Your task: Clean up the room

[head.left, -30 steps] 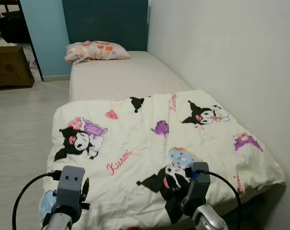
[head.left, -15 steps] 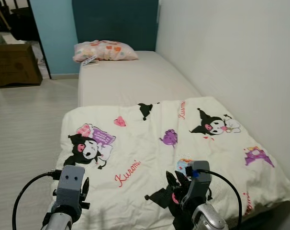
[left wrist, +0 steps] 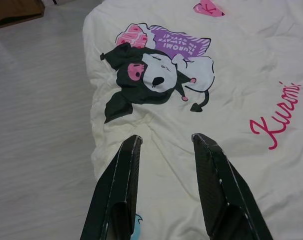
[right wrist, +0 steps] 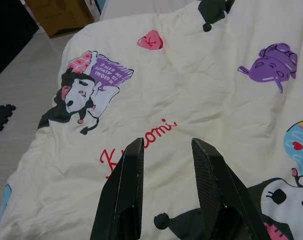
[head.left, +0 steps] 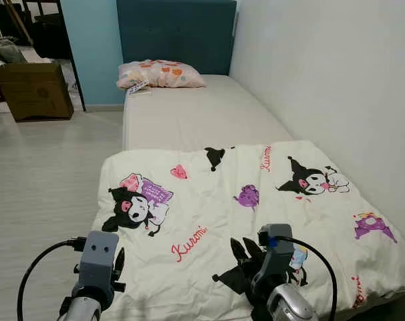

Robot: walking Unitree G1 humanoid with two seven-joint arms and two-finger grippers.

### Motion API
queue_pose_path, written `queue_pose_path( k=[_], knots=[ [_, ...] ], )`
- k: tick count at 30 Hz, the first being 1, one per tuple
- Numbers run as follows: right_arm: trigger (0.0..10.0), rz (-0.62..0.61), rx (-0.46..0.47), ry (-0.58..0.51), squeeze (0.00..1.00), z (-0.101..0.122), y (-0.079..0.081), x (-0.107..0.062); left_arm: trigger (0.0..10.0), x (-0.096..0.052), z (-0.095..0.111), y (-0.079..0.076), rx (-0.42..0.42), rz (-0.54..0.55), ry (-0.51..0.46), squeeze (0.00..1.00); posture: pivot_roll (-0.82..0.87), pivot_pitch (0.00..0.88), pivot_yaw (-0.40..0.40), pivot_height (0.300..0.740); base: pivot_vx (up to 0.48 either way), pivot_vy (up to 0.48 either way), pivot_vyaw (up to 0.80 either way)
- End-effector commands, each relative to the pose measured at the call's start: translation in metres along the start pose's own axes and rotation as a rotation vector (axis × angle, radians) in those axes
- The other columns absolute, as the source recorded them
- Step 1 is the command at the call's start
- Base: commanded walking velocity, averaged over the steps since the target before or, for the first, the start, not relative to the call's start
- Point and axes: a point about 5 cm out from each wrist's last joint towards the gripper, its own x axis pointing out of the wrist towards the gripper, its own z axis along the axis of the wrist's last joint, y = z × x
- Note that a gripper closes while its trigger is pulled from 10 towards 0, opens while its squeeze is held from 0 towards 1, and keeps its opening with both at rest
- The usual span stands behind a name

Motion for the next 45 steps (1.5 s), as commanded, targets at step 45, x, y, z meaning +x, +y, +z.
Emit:
queue_pose_path(
  k=[45],
  knots=[
    [10.0,0.011,0.032,-0.026,0.0,0.0019,-0.0019,-0.0052,10.0,-0.0021,-0.002,-0.0067,0.001,-0.017,0.004,0.0,0.06,0.195,-0.035,0.688,0.0,0.0,0.0]
  ],
)
